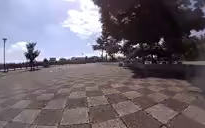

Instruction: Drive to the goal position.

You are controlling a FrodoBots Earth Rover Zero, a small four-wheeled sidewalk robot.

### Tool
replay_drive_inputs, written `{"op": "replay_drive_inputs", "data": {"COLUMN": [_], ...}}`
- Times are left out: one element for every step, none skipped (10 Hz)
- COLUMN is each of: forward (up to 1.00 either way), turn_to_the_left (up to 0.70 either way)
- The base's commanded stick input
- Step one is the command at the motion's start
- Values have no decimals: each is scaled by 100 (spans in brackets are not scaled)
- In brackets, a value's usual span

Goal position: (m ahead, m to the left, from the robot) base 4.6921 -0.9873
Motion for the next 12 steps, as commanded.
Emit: {"op": "replay_drive_inputs", "data": {"forward": [70,70,70,70,70,70,70,70,70,70,70,70], "turn_to_the_left": [0,0,0,0,0,0,0,0,0,0,4,10]}}
